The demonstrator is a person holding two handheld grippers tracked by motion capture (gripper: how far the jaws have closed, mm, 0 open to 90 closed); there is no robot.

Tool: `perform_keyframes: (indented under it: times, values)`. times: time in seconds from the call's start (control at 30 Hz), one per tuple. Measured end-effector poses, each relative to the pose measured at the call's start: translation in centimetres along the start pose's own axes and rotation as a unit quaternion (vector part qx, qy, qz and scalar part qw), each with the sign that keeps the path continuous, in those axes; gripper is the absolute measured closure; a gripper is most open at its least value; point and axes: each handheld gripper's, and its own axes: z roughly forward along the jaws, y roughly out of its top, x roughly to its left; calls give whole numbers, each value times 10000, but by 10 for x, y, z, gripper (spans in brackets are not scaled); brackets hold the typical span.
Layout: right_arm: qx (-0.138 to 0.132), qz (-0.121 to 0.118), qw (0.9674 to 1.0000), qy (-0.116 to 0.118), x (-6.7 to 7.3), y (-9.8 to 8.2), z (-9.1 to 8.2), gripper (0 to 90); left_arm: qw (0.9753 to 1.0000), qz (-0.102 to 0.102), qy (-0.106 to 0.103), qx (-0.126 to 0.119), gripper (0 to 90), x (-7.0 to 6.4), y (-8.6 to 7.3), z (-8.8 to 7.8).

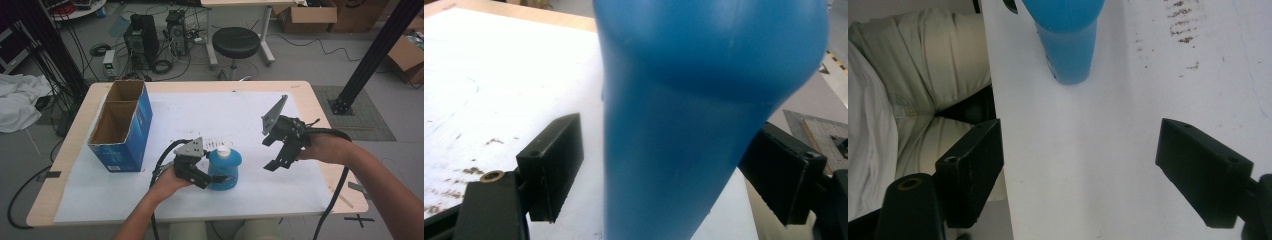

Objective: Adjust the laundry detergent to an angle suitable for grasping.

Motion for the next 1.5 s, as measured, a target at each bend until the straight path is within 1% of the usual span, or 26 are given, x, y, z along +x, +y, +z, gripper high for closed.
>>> perform_keyframes:
  times: [0.17, 0.27, 0.3, 0.4, 0.47, 0.5, 0.53, 0.6, 0.63, 0.7, 0.8, 0.83, 0.9, 0.93, 0.97, 1.0, 1.07, 1.1, 1.17, 1.23, 1.27, 1.3, 1.4, 1.43, 1.47, 1.5]
  values:
    - [-8, -12, 10000, -5, 1, 1, -1, 189, 10000, -9, 32, 32, 208, -1, -1, -4]
    - [-11, -12, 10000, -9, 1, 1, 0, 189, 10000, -32, 75, 26, 188, -1, -2, -7]
    - [-13, -9, 10000, -6, 1, 1, 0, 189, 9999, -54, 120, 29, 180, -1, -2, -9]
    - [-18, -8, 10000, -6, 1, 1, 0, 189, 9999, -71, 137, 36, 169, -1, -3, -11]
    - [-24, -17, 10000, -6, 1, 1, 0, 189, 9998, -74, 201, 43, 164, -3, -3, -14]
    - [-22, -23, 10000, -6, 1, 1, 0, 189, 9998, -74, 201, 43, 161, -3, -3, -14]
    - [-21, -28, 10000, -2, 2, 1, -1, 189, 9996, -106, 265, 53, 160, -3, -2, -17]
    - [-33, -28, 10000, -12, 2, 1, -1, 189, 9995, -147, 281, 53, 160, -3, -2, -18]
    - [-39, -28, 10000, -14, 1, 1, -1, 189, 9994, -156, 301, 83, 160, -3, -2, -22]
    - [-39, -27, 10000, -16, 2, 1, -1, 189, 9993, -165, 332, 81, 160, -3, -2, -25]
    - [-54, -32, 10000, -16, 2, 0, -2, 189, 9989, -102, 435, 166, 160, -6, -1, -36]
    - [-54, -32, 10000, -16, 2, 0, -2, 189, 9989, -102, 435, 166, 160, -6, -1, -36]
    - [-70, -38, 10000, -14, 2, -1, -1, 189, 9983, -113, 504, 258, 159, -7, 1, -44]
    - [-69, -39, 10000, -15, 2, -1, -1, 188, 9983, -113, 504, 258, 160, -7, 1, -44]
    - [-74, -41, 10000, -11, 2, -1, -1, 188, 9977, -114, 549, 389, 160, -6, 2, -48]
    - [-78, -47, 10000, -8, 1, -1, -1, 188, 9972, -129, 581, 450, 160, -5, 3, -51]
    - [-79, -53, 10000, -8, 2, -1, -1, 188, 9969, -140, 601, 491, 160, -4, 4, -54]
    - [-104, -65, 9999, -4, 2, -1, -1, 188, 9958, -174, 674, 597, 160, -3, 8, -59]
    - [-122, -73, 9999, -1, 2, -2, -1, 188, 9944, -203, 737, 726, 160, -1, 13, -63]
    - [-132, -79, 9999, -1, 1, -3, -1, 188, 9934, -175, 796, 803, 160, 1, 18, -69]
    - [-124, -75, 9999, -2, 1, -4, -2, 187, 9934, -175, 796, 803, 160, 1, 18, -69]
    - [-133, -74, 9999, -2, 1, -4, -2, 187, 9920, -166, 889, 885, 160, 3, 25, -74]
    - [-144, -83, 9999, -5, 1, -5, -3, 187, 9889, -121, 1016, 1076, 160, 7, 35, -82]
    - [-144, -83, 9999, -5, 1, -5, -3, 187, 9889, -121, 1016, 1076, 160, 7, 35, -82]
    - [-152, -89, 9998, -4, 1, -5, -3, 187, 9873, -97, 1061, 1175, 160, 10, 39, -85]
    - [-163, -89, 9998, -13, 1, -5, -4, 186, 9846, -71, 1166, 1299, 161, 14, 46, -90]
